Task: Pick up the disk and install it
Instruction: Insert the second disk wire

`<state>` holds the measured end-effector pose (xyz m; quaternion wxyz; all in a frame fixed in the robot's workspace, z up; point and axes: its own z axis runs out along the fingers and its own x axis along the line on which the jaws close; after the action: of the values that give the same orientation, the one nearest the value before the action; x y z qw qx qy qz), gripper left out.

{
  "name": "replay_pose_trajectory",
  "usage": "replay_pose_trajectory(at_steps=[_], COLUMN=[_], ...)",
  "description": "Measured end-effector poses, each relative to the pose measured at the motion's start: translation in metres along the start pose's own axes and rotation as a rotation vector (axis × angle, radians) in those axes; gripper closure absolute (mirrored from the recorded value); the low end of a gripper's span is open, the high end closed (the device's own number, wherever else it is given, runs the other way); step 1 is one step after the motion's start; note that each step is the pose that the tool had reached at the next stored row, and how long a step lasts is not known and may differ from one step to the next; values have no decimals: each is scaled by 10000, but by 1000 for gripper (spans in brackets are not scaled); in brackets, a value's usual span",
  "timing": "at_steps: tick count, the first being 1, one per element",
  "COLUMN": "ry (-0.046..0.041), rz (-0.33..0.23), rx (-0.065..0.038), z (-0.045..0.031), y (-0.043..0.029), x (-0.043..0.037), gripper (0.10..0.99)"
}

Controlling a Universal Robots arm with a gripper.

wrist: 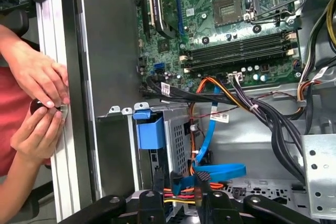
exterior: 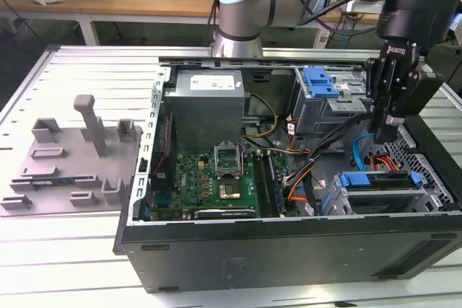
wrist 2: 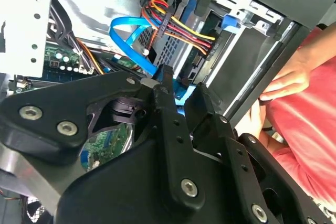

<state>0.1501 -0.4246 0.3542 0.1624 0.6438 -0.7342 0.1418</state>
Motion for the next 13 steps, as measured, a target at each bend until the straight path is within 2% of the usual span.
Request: replay_pose_trajectory(at_steps=[2, 3, 10, 12, 13], ry=[15, 19, 70, 71, 70], rz=[44, 52, 104, 115, 115], rx=[-18, -21, -38, -44, -44], z=[-5, -4, 8, 9, 10], y=[5, 4, 4, 4, 4], x=[-19, -20, -26, -27, -27], gripper=[737, 875, 875, 890, 925])
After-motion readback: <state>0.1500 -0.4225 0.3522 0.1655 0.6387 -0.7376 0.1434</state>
